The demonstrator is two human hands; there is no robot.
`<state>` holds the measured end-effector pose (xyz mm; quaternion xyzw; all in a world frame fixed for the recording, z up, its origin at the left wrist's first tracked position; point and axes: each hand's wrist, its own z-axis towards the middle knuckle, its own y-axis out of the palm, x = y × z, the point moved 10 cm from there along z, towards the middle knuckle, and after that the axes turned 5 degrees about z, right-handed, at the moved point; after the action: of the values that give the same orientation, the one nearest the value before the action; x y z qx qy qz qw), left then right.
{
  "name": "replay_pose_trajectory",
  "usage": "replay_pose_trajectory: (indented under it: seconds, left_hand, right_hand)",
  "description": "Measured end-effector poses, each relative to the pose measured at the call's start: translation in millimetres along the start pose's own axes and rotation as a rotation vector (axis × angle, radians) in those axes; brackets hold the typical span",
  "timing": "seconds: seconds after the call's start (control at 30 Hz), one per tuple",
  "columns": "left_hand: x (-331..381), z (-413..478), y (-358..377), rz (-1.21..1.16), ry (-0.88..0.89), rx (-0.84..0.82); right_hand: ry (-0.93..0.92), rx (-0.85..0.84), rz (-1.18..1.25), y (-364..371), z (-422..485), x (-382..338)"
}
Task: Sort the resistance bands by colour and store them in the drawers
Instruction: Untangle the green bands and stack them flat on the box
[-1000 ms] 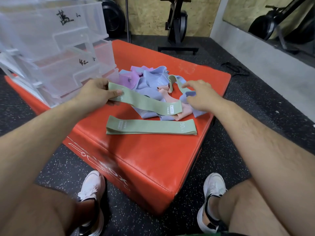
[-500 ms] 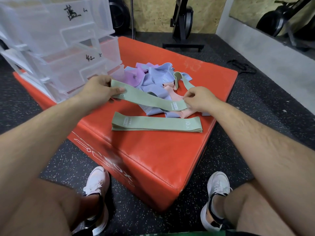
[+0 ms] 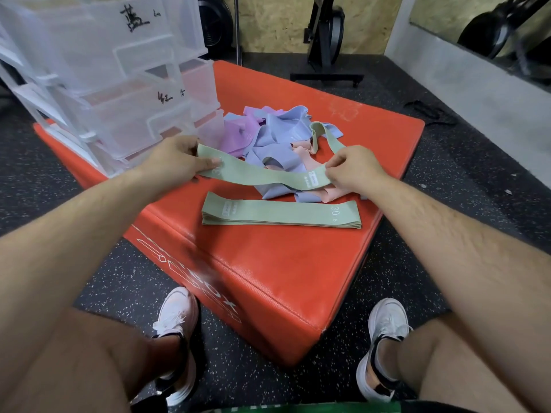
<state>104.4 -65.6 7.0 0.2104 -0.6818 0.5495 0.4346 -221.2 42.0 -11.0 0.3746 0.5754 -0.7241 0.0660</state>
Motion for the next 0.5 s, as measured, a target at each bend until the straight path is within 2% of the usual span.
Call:
replay_pose_trajectory:
  seconds: [0.1, 0.27, 0.33, 0.4, 0.5]
  left_hand:
    - [-4, 1, -2, -0.041, -0.03, 0.007]
    - [-12, -2, 8, -0.192, -0.138, -0.053]
    - [-16, -6, 13, -0.109, -0.162, -0.056]
    - [-19, -12, 17, 0.071, -0.151, -0.053]
    - [-29, -16, 28, 0.248, -0.135, -0.08]
  right_hand:
    - [0.023, 0.008, 0.053, -20, -1, 1]
    - [0.084, -0.165, 0.129, -37, -22, 6]
    - [0.096, -0.257, 0.149, -33, -37, 9]
    - [0.102, -0.341, 0.124, -24, -51, 13]
    - [0.098, -0.406, 0.037, -10, -61, 18]
